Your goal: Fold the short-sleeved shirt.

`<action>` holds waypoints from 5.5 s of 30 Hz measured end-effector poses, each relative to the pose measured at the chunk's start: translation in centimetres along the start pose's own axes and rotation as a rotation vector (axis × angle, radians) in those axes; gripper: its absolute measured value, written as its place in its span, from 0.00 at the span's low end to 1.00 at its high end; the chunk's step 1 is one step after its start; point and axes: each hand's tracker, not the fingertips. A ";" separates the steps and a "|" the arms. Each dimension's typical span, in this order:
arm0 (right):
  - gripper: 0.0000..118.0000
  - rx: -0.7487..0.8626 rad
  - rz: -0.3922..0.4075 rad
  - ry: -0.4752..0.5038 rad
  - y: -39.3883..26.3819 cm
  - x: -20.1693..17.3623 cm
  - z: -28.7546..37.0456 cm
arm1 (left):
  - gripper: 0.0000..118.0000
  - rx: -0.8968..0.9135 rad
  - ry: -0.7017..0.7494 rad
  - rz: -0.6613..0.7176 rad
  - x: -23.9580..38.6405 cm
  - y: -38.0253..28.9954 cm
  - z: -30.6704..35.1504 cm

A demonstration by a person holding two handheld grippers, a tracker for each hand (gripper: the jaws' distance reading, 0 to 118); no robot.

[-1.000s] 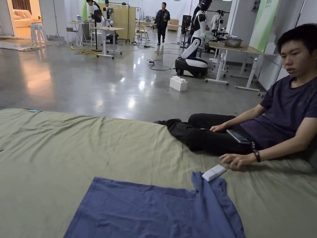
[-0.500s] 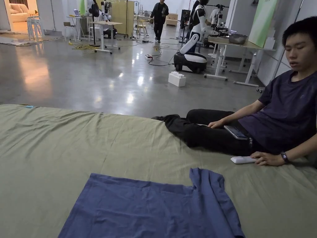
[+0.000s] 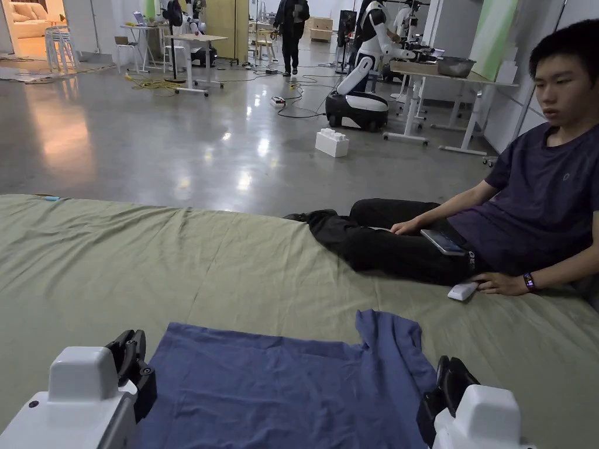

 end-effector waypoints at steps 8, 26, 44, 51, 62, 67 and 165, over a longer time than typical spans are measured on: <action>0.01 0.006 0.048 0.022 -0.7 -1.1 -0.2 | 0.03 -0.078 -0.028 0.023 -0.3 -1.1 0.1; 0.00 -0.228 0.092 0.063 -6.2 -1.2 -9.7 | 0.01 -0.595 -0.089 0.036 -6.3 -7.3 -31.2; 0.00 -0.423 0.105 0.004 -12.1 1.8 -12.5 | 0.66 -0.791 -0.029 -0.075 -3.7 -14.3 -42.4; 0.00 -0.461 0.034 -0.005 -11.4 4.2 -17.8 | 0.20 -0.800 -0.123 -0.122 -2.9 -13.4 -41.4; 0.62 -0.713 0.046 0.052 -12.1 8.0 -34.1 | 0.05 -0.657 -0.104 -0.114 -2.3 -7.9 -35.0; 0.65 -0.835 0.016 0.074 -14.5 8.0 -38.4 | 0.05 -0.644 -0.103 -0.136 -2.3 -7.2 -34.0; 0.02 0.000 0.248 0.057 14.3 9.9 -8.3 | 0.05 -0.128 -0.090 -0.025 -8.6 11.6 -8.1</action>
